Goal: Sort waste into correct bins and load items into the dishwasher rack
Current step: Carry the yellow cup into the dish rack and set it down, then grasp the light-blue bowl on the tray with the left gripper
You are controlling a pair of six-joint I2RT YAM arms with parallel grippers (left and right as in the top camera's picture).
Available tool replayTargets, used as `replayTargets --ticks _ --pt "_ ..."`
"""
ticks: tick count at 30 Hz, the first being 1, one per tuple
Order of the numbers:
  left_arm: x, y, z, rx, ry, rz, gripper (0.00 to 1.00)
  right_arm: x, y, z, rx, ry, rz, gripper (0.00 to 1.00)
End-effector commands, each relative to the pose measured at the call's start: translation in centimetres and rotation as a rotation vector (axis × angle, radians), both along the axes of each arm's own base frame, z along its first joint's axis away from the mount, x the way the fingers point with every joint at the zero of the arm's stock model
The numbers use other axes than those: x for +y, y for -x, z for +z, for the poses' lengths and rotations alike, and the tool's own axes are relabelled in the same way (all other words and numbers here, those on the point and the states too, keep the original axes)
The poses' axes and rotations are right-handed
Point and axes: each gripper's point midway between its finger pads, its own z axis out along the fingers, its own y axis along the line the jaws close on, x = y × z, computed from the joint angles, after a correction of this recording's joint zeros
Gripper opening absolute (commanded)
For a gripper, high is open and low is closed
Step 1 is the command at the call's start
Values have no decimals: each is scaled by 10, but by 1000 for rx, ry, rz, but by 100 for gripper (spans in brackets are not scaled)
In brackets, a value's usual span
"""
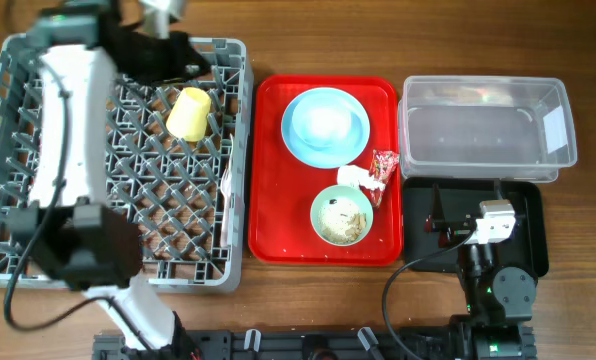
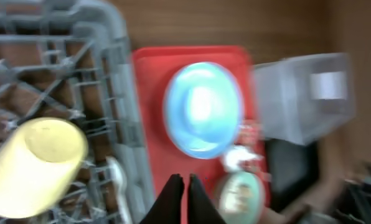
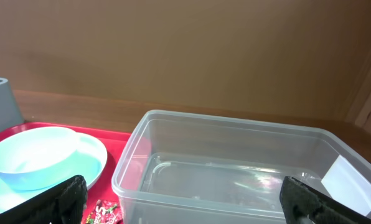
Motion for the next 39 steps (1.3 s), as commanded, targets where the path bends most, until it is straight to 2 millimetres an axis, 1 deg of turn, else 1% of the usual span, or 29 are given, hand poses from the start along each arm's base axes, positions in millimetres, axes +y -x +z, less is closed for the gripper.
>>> replayTargets --ticks 1,4,5,7,10,15,21,24,27,30,31,33,36,39 --pt "26 -21 -57 113 -286 214 4 0 0 0 -3 5 3 100" --pt "20 -29 -71 110 -323 205 4 0 0 0 -3 5 3 100" --pt "25 -29 -75 122 -346 234 4 0 0 0 -3 5 3 100" --pt "40 -27 -80 156 -411 334 4 0 0 0 -3 5 3 100" --pt "57 -25 -81 162 -489 390 4 0 0 0 -3 5 3 100" --pt "57 -27 -87 161 -488 390 4 0 0 0 -3 5 3 100" --pt "56 -26 -104 173 -485 385 4 0 0 0 -3 5 3 100" --pt "56 -21 -114 195 -492 379 4 0 0 0 -3 5 3 100" --pt "60 -13 -118 225 -519 379 4 0 0 0 -3 6 3 100" --pt "76 -2 -109 234 -607 403 4 0 0 0 -3 5 3 100" --pt "83 2 -103 230 -640 415 4 0 0 0 -3 5 3 100" --pt "89 9 -88 218 -669 438 4 0 0 0 -3 5 3 100" --pt "89 23 -58 197 -635 506 4 0 0 0 -3 5 3 100" --pt "87 30 -37 169 -594 544 4 0 0 0 -3 5 3 100"
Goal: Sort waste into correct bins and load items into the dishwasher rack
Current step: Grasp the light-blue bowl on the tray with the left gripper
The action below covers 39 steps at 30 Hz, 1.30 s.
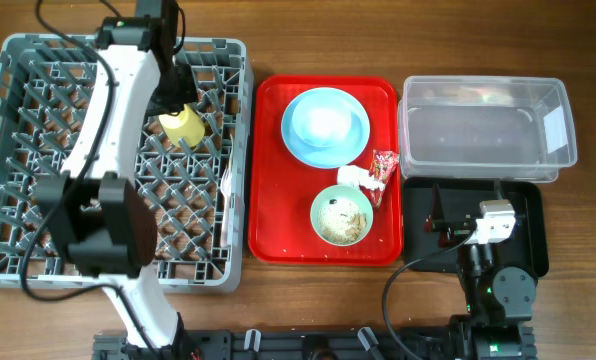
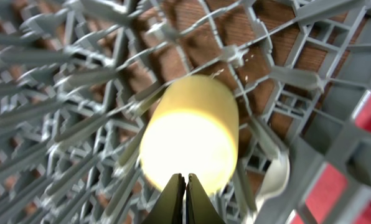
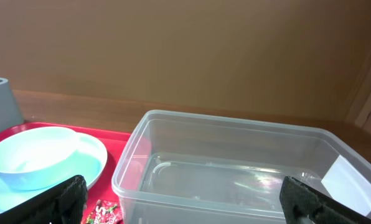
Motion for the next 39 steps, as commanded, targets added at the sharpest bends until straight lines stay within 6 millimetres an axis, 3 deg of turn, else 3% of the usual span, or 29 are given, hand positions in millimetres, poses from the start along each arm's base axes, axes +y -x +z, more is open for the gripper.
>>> replayTargets --ticks 1,4,5,7,9,12,17,23,25,30,32,39 --pt "2 9 56 -147 26 74 4 0 0 0 -3 5 3 100" --pt "-22 10 82 -230 152 33 5 0 0 0 -3 5 3 100" --pt "-49 11 101 -283 283 -24 17 0 0 0 -3 6 3 100" --pt "-86 12 118 -324 401 -113 24 0 0 0 -3 5 3 100" --pt "-113 12 123 -341 433 -181 27 0 0 0 -3 5 3 100" --pt "-150 12 118 -343 436 -266 45 0 0 0 -3 5 3 100" --pt "-219 12 82 -296 404 -406 45 0 0 0 -3 5 3 100" --pt "-279 10 5 -213 285 -506 47 0 0 0 -3 5 3 100" --pt "-291 7 -21 -199 244 -524 47 0 0 0 -3 5 3 100" --pt "-311 -1 -61 -189 232 -545 45 0 0 0 -3 5 3 100" --pt "-318 -2 -74 -185 235 -554 38 0 0 0 -3 5 3 100" --pt "-337 3 -92 -178 240 -588 34 0 0 0 -3 5 3 100"
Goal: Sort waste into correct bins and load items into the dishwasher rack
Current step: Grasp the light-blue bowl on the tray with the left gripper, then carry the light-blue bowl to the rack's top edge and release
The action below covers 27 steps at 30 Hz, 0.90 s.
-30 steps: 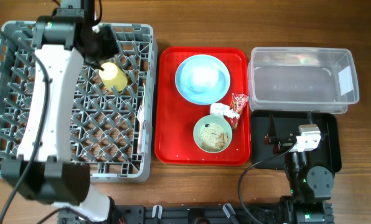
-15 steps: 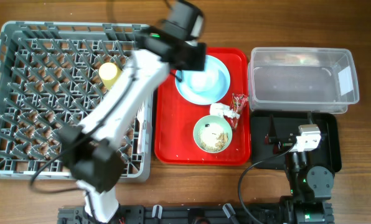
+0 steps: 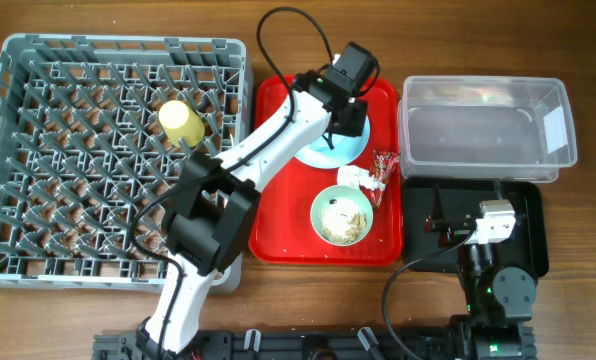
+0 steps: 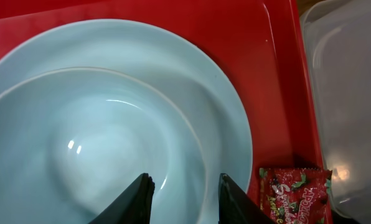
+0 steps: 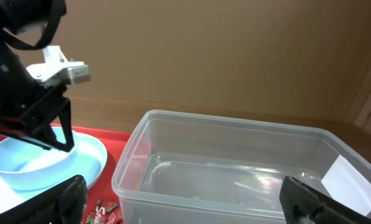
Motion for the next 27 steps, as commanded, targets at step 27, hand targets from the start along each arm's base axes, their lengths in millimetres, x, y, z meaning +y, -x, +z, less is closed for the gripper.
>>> replayTargets --ticks 27 --pt "42 -5 172 -239 83 79 4 0 0 0 -3 5 3 100"
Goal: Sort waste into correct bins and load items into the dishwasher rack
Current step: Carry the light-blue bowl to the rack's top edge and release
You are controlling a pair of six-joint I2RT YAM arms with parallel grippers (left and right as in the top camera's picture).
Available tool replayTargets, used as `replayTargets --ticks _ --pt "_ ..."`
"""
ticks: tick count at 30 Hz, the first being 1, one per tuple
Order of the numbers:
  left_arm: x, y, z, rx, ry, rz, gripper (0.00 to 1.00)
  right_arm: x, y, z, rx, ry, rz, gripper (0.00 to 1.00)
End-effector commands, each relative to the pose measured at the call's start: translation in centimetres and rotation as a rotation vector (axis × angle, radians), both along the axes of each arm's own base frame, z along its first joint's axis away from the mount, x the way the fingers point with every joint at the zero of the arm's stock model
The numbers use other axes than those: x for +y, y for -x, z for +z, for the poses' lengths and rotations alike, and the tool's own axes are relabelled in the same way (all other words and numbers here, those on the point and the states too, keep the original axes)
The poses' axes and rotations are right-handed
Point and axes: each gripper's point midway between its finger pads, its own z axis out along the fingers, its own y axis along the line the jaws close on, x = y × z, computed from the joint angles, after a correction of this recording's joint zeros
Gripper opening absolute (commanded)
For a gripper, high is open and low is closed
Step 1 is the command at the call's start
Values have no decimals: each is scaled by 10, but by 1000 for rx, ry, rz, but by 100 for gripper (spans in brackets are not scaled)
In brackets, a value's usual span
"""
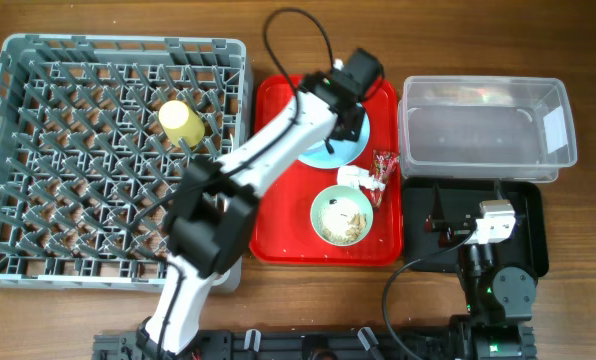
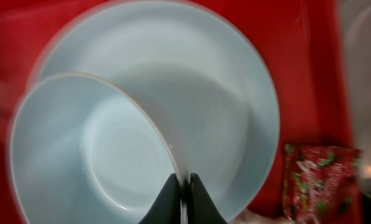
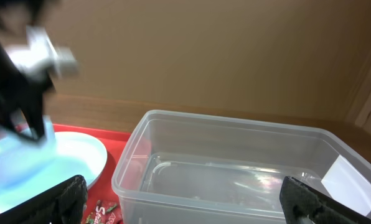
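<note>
My left gripper (image 2: 182, 186) is shut on the rim of the light blue bowl (image 2: 92, 149), which sits tilted and off-centre on the light blue plate (image 2: 235, 106). In the overhead view the same gripper (image 1: 344, 112) is over the red tray (image 1: 268, 170) at its back. A green bowl (image 1: 342, 215) with food scraps, a white crumpled tissue (image 1: 352, 177) and a red candy wrapper (image 1: 383, 168) also lie on the tray. A yellow cup (image 1: 181, 122) stands in the grey dishwasher rack (image 1: 8, 150). My right gripper (image 3: 185, 211) stays open over the black bin (image 1: 523, 215).
A clear plastic bin (image 1: 488, 128) stands at the back right, right of the tray, and fills the right wrist view (image 3: 235, 168). The left arm stretches diagonally from the front of the table across the rack's right edge to the tray.
My left gripper was open with its fingers either side of the blue bowl's rim. Now it is shut on that rim and the bowl sits tilted and shifted on the plate.
My left gripper was shut over the back of the rack beside the yellow cup, then shut right above the cup. Then it was open at the blue bowl on the tray, the cup left in the rack. Now it grips the bowl's rim. The right arm never moved.
</note>
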Motion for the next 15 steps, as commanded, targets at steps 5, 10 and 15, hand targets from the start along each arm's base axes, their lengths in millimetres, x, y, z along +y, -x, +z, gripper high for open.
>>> replayTargets --ticks 5,10,15 --pt "60 6 241 -313 400 20 4 0 0 0 -3 5 3 100" --pt "116 21 269 -169 672 -26 4 0 0 0 -3 5 3 100" --pt "151 11 270 -24 978 -97 4 0 0 0 -3 5 3 100"
